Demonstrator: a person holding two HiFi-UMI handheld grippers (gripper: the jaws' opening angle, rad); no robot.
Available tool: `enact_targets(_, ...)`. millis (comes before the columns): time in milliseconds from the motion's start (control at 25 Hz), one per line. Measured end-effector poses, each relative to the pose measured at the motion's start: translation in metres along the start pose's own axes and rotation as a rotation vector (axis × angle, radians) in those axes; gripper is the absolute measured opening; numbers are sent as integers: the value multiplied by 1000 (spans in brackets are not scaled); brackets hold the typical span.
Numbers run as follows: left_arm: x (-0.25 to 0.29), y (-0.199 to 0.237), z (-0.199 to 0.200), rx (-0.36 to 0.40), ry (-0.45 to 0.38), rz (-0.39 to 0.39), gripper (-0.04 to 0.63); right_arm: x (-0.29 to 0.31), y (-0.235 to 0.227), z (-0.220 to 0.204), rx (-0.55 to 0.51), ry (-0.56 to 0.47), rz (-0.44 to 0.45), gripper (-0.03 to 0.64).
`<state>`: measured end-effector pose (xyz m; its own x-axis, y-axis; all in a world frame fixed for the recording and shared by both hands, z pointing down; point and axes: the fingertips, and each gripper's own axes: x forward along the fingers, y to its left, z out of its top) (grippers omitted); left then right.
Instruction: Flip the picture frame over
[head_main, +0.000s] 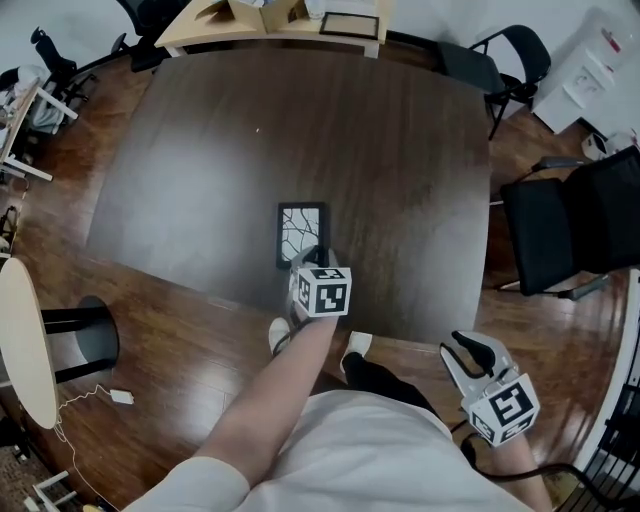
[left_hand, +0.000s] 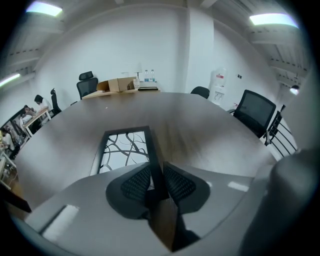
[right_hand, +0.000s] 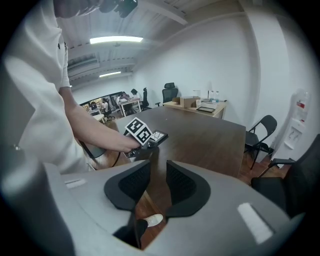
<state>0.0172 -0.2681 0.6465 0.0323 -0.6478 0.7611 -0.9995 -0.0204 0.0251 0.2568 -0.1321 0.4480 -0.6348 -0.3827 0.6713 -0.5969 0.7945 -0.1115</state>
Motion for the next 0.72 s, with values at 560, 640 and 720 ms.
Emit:
enact_targets(560, -33, -7, 19, -137, -87, -176, 61, 12, -6, 3, -12, -27, 13, 101)
enact_targets(640, -45, -15, 27, -199, -116, -274, 61, 16, 0, 9, -20, -30, 16, 101)
enact_targets(720, -55, -21, 37, -286, -141, -390, 61, 21, 7, 18, -27, -32, 12, 101)
